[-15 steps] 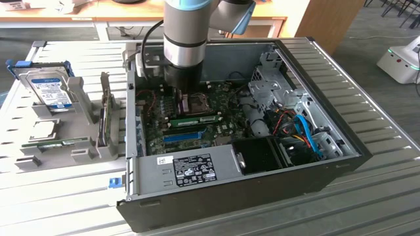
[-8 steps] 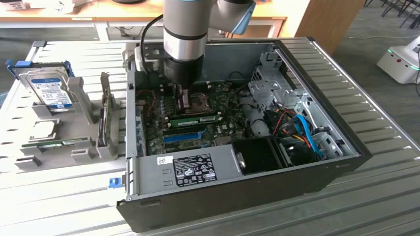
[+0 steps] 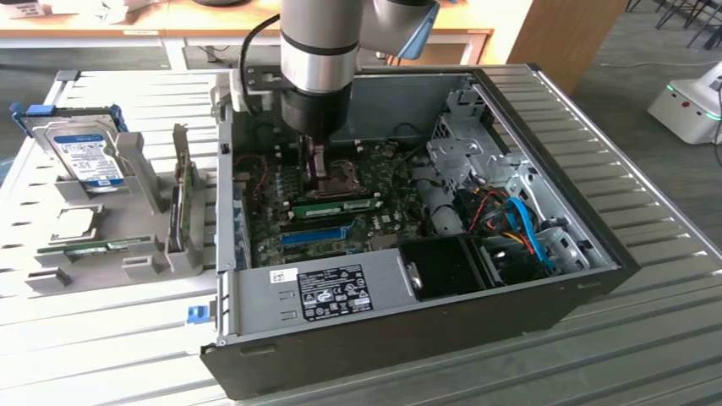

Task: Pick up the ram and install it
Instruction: 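Press down the ram until it locks into place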

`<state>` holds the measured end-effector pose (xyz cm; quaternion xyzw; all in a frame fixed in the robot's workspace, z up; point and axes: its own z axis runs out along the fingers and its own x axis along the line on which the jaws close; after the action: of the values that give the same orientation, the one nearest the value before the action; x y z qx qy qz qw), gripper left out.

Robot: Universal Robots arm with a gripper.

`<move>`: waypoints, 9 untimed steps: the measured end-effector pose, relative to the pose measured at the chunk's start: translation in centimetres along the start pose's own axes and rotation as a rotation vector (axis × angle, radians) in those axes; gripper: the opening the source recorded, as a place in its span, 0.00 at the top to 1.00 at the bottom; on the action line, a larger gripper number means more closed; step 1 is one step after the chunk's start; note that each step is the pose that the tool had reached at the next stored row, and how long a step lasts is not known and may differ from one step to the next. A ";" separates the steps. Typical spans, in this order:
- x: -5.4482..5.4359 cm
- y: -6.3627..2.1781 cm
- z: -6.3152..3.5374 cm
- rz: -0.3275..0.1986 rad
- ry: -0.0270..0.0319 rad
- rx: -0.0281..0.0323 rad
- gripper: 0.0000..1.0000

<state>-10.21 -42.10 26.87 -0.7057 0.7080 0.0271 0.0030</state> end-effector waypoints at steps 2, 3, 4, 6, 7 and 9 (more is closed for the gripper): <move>0.0 0.01 -0.42 0.000 0.0001 0.0000 0.89; 0.0 0.02 -0.62 0.000 0.0001 0.0000 0.89; 0.0 0.03 -0.83 0.000 0.0000 0.0000 0.89; -0.1 0.04 -1.27 0.000 0.0001 0.0000 0.89; -0.1 0.05 -1.50 0.000 0.0001 0.0000 0.89; -0.1 0.06 -1.96 0.000 0.0000 0.0000 0.89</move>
<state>-10.21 -42.10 28.83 -0.7057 0.7080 0.0271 0.0030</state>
